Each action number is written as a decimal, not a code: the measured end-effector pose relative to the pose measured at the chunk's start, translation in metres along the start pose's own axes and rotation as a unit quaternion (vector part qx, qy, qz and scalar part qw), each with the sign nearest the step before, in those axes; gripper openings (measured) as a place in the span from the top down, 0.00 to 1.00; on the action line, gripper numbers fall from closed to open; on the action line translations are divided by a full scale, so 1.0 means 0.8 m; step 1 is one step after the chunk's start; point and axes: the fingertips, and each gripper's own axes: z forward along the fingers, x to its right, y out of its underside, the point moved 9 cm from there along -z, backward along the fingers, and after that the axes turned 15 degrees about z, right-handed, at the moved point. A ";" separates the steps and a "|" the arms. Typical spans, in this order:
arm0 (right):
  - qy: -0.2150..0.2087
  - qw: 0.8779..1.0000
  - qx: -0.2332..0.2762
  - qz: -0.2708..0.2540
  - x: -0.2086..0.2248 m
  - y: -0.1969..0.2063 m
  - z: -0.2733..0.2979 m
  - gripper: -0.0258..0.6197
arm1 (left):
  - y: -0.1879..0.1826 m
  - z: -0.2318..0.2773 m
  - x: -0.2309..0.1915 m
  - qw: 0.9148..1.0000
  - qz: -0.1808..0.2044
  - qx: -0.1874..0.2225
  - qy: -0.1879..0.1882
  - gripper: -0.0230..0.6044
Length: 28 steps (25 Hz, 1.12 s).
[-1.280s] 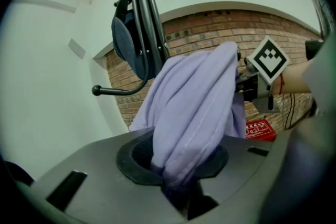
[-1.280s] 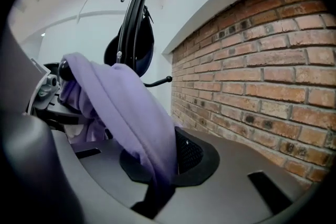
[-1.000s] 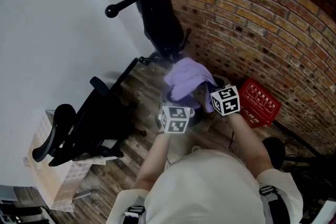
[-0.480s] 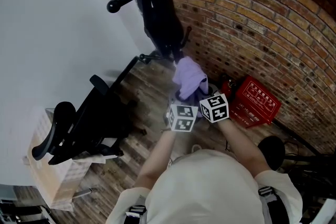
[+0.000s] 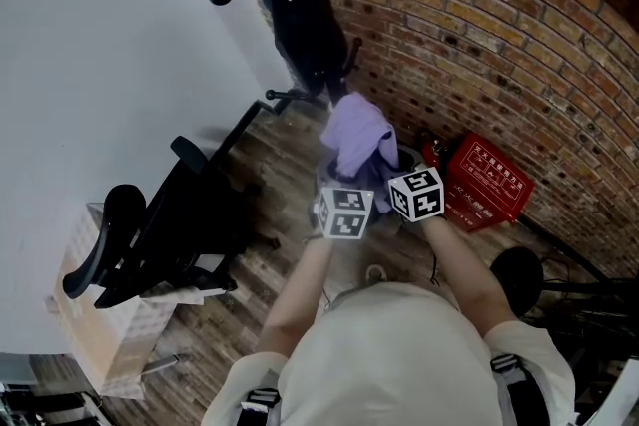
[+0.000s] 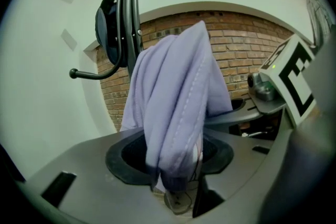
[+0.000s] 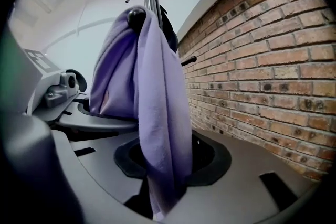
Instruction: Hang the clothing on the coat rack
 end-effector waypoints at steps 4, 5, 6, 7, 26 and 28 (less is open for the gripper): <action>0.013 1.000 0.004 0.007 -0.002 0.006 -0.021 0.78 | 0.006 -0.019 0.000 1.000 -0.008 -0.001 -0.002 0.54; 0.017 1.000 0.006 0.005 -0.004 0.007 -0.027 0.77 | 0.009 -0.025 0.000 1.000 -0.010 -0.001 -0.002 0.53; 0.021 1.000 0.008 0.003 -0.006 0.009 -0.033 0.77 | 0.011 -0.032 0.001 1.000 -0.012 -0.002 -0.001 0.53; 0.026 1.000 0.009 0.001 -0.009 0.010 -0.040 0.76 | 0.014 -0.039 0.002 1.000 -0.013 -0.001 -0.001 0.53; 0.038 0.998 0.052 0.004 -0.142 0.088 -0.226 0.87 | 0.077 -0.245 0.064 0.997 -0.073 0.014 0.005 0.76; 0.037 0.997 0.061 -0.002 -0.161 0.096 -0.250 0.91 | 0.082 -0.273 0.073 0.997 -0.078 0.018 0.003 0.79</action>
